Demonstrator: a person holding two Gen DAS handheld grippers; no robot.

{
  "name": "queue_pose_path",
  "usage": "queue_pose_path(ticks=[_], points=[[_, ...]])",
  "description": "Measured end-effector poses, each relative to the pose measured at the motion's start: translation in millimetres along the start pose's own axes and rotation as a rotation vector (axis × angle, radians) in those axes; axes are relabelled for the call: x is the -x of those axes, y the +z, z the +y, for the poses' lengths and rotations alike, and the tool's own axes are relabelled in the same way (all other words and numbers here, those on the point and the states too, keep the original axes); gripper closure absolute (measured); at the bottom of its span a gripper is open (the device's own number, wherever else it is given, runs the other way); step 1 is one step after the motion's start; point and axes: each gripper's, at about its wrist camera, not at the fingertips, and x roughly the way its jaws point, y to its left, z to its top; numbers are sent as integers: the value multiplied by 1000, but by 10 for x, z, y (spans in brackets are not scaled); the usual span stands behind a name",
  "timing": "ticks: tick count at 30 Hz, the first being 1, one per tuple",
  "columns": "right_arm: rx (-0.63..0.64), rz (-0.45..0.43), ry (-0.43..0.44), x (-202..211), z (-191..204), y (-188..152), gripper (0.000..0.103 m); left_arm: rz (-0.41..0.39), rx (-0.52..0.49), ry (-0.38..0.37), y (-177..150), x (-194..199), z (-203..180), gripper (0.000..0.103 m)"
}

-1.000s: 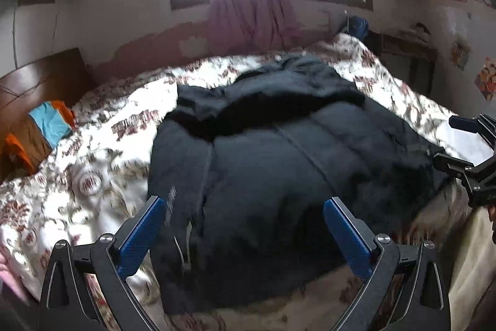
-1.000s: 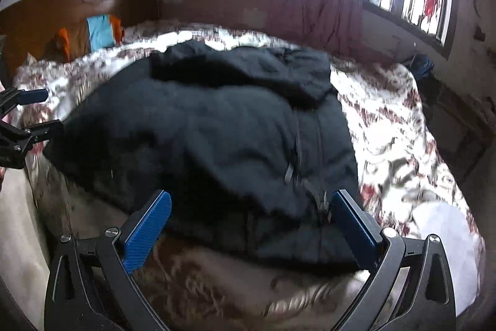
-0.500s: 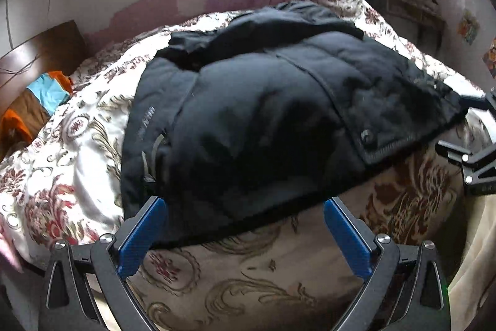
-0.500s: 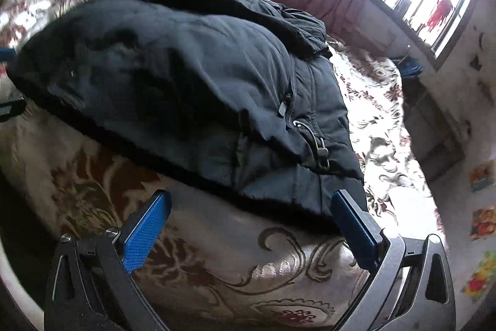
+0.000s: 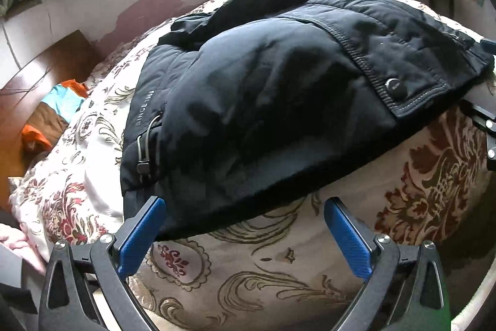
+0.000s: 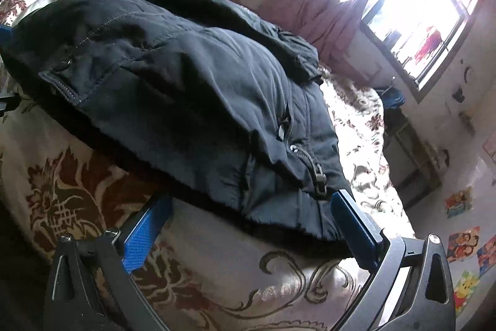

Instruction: Fold large clothes

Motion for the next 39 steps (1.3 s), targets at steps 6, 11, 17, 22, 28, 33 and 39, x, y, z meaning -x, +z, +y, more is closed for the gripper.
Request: queue_pose_path(ticks=[6, 11, 17, 22, 28, 33, 39], points=[[-14, -79, -20, -16, -31, 125, 2, 6, -10, 9, 3, -32, -20, 0], [-90, -117, 15, -40, -237, 377, 2, 17, -35, 17, 1, -85, -54, 0], [-242, -121, 110, -85, -497, 535, 2, 4, -34, 83, 2, -128, -47, 0], [-265, -145, 106, -87, -549, 547, 2, 26, -22, 92, -5, -200, -10, 0], [-258, -144, 96, -73, -499, 505, 2, 30, -22, 167, 16, -280, 26, 0], [-215, -93, 96, -82, -420, 350, 2, -67, 2, 285, 81, -205, 185, 6], [-103, 23, 108, -176, -299, 55, 2, -147, 84, 273, 140, -77, 463, 20]])
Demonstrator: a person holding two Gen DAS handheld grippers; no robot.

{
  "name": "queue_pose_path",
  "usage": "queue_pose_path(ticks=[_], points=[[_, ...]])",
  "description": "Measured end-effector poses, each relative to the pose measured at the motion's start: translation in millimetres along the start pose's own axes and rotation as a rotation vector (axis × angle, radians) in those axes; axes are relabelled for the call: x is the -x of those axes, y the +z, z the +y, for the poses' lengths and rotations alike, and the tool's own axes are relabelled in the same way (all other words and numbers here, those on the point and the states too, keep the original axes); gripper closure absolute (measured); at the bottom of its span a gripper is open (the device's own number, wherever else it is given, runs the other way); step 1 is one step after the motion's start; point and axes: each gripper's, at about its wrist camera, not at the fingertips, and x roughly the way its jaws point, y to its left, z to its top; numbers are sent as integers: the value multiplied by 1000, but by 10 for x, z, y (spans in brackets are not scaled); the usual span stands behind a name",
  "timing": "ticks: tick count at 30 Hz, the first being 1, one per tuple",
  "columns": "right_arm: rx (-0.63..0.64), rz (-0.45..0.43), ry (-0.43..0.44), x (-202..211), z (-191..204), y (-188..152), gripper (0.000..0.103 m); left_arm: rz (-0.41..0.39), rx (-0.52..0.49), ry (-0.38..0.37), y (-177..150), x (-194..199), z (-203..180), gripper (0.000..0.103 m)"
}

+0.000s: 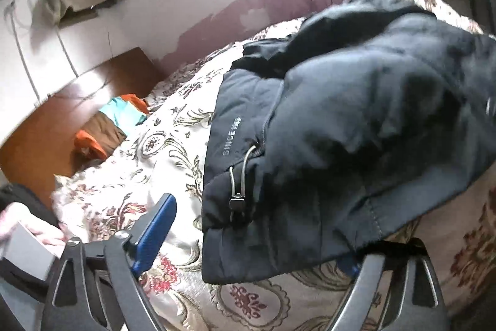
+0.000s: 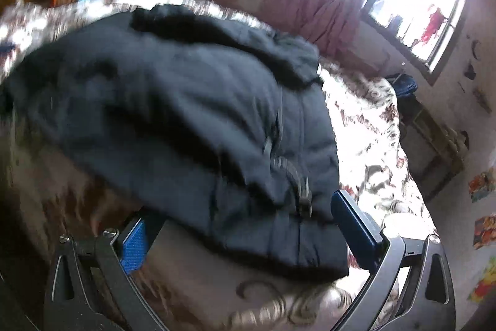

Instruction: Fold large clothes

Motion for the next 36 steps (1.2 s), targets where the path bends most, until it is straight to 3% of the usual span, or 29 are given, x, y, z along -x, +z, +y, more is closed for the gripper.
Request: queue_pose_path(ticks=[4, 9, 11, 13, 15, 16, 18, 19, 21, 25, 30, 36], points=[[-19, 14, -2, 12, -122, -140, 2, -23, 29, -16, 69, 54, 62, 27], [-2, -46, -156, 7, -156, -119, 2, -46, 27, -22, 147, 101, 71, 31], [-9, -67, -178, -4, -161, -97, 4, -50, 19, -30, 182, 120, 58, 33], [-42, -92, -156, 24, -196, -86, 20, -49, 11, -41, 205, 119, 60, 38], [-58, -115, -107, 74, -205, -79, 47, -40, 16, -66, 224, 124, 67, 47], [-48, -127, -93, 105, -179, -79, 53, -35, 18, -85, 235, 128, 68, 51], [-27, -137, -59, 132, -126, -85, 80, -32, 3, -110, 254, 148, 40, 67], [-24, -138, -51, 144, -108, -76, 81, -35, -7, -111, 262, 164, 20, 70], [-39, -146, -37, 180, -116, -57, 90, -46, -22, -133, 286, 213, -10, 86], [-126, -195, -11, 386, -248, -10, 94, -72, 7, -159, 381, 331, 58, 92], [-143, -295, -46, 855, -297, 35, 96, -129, 60, -195, 488, 583, 267, 95], [-167, -347, -59, 1488, -332, -88, 97, -142, 62, -229, 427, 989, 499, 95]])
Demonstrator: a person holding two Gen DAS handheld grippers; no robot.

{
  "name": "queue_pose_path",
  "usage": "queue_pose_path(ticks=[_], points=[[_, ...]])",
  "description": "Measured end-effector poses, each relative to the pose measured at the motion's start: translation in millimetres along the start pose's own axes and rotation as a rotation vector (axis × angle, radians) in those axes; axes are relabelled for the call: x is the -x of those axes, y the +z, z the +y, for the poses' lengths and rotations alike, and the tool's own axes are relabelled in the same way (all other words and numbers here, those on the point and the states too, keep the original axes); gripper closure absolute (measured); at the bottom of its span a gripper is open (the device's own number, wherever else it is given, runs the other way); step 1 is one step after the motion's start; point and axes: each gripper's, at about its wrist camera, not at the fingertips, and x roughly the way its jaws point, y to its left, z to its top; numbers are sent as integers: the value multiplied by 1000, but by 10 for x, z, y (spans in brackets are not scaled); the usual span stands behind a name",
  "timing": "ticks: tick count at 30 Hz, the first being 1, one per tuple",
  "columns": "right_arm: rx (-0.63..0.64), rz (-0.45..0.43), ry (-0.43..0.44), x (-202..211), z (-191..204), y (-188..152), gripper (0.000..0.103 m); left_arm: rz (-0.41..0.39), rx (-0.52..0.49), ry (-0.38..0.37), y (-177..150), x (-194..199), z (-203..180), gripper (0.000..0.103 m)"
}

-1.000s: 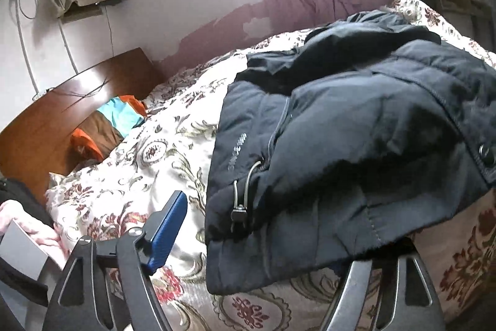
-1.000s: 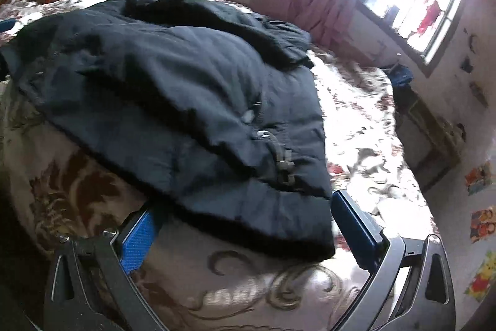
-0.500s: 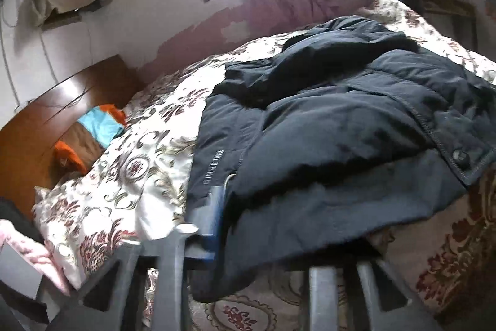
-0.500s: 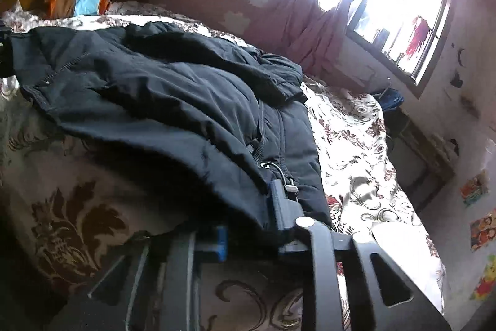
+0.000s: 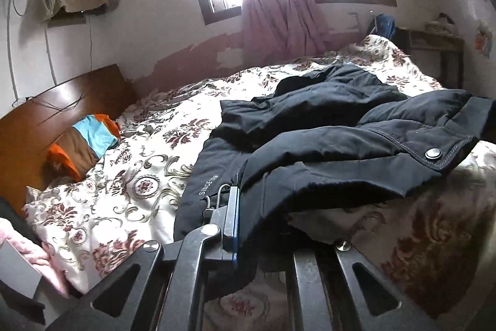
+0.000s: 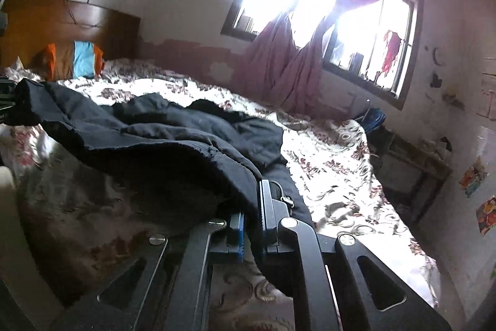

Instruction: Fold large clothes

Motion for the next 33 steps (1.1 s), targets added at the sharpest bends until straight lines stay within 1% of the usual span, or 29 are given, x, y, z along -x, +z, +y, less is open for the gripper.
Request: queue_pose_path(ticks=[2, 7, 10, 12, 15, 20, 22, 24, 26, 27, 28, 30, 31, 33], points=[[-13, -29, -10, 242, -51, 67, 97, -10, -13, -9, 14, 205, 26, 95], [-61, -121, -39, 648, -195, 271, 98, -77, -9, -27, 149, 708, 110, 96], [-72, -168, -53, 720, -253, 382, 98, -122, -1, -26, 288, 910, 169, 96], [-70, -183, -57, 683, -268, 425, 98, -149, -2, -17, 358, 1000, 182, 96], [-62, -195, -55, 566, -252, 500, 98, -170, -6, -7, 448, 994, 201, 96], [-44, -210, -45, 95, -313, 755, 98, -181, -7, -9, 593, 726, 206, 96], [-34, -215, -46, -114, -333, 885, 98, -189, -14, -3, 717, 595, 207, 96], [-35, -211, -44, -388, -373, 1030, 98, -197, -46, 15, 878, 435, 194, 96], [-53, -186, -28, -667, -418, 1148, 98, -197, -53, 12, 1010, 306, 196, 96], [-70, -175, -16, -784, -436, 1200, 98, -193, -46, -1, 1094, 216, 218, 96], [-88, -169, -2, -927, -473, 1253, 98, -181, -23, -29, 1182, 111, 258, 96], [-85, -164, 3, -1147, -458, 1316, 98, -159, 45, -96, 1320, -80, 355, 96], [-75, -165, 3, -1289, -458, 1367, 98, -149, 67, -115, 1380, -190, 395, 96], [-63, -165, 5, -1536, -436, 1433, 98, -138, 81, -128, 1495, -400, 441, 96]])
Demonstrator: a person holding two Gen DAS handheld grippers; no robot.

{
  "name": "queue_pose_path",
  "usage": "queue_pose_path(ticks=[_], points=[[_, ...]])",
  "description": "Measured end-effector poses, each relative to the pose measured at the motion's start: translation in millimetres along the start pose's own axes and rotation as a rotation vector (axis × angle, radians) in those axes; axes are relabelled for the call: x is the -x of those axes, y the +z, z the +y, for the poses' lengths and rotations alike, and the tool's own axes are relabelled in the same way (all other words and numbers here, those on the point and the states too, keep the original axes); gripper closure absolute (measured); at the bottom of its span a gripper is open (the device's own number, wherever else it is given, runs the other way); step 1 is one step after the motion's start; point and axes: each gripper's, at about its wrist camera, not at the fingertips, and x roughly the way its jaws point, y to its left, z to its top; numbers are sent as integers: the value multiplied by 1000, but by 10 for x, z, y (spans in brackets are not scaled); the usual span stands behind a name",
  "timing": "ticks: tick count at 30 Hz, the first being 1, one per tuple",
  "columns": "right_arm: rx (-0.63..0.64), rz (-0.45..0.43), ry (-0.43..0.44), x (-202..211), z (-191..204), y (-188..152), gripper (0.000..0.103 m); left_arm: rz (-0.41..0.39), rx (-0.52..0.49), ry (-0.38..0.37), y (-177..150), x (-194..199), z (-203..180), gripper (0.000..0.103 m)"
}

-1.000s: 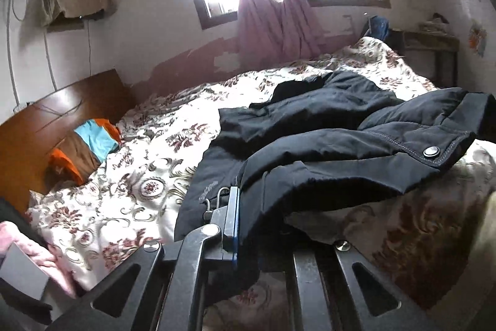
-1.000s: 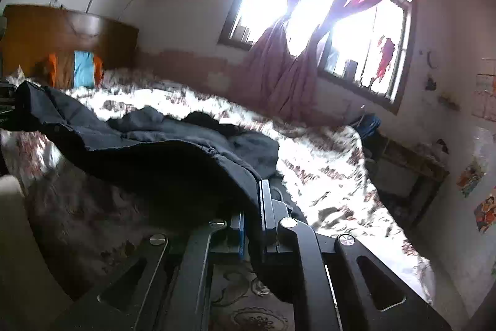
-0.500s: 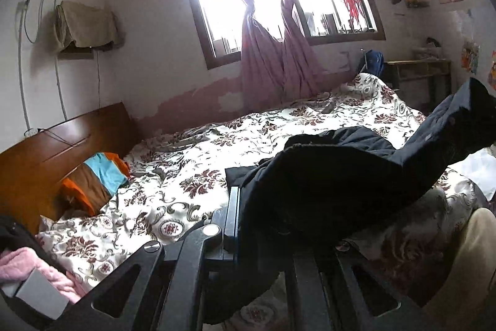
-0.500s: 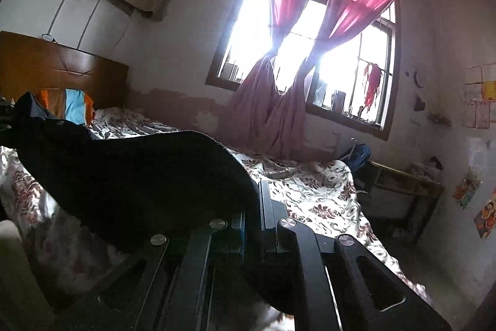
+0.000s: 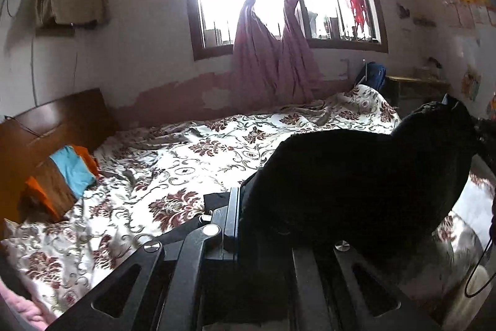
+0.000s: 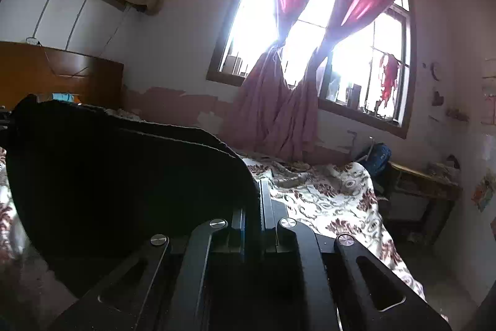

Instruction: Fold large clothes

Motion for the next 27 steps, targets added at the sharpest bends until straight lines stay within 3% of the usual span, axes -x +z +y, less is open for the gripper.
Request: queue_pose_path(ticks=[8, 17, 24, 27], points=[[85, 38, -18, -1237, 212, 181, 98, 52, -7, 15, 215, -845, 203, 96], [157, 132, -65, -2563, 576, 127, 98, 129, -20, 61, 310, -2091, 327, 96], [201, 250, -89, -3150, 862, -102, 98, 271, 97, 38, 197, -2941, 431, 95], [192, 267, -91, -3205, 891, -174, 97, 331, 149, 16, 55, -3186, 454, 94]])
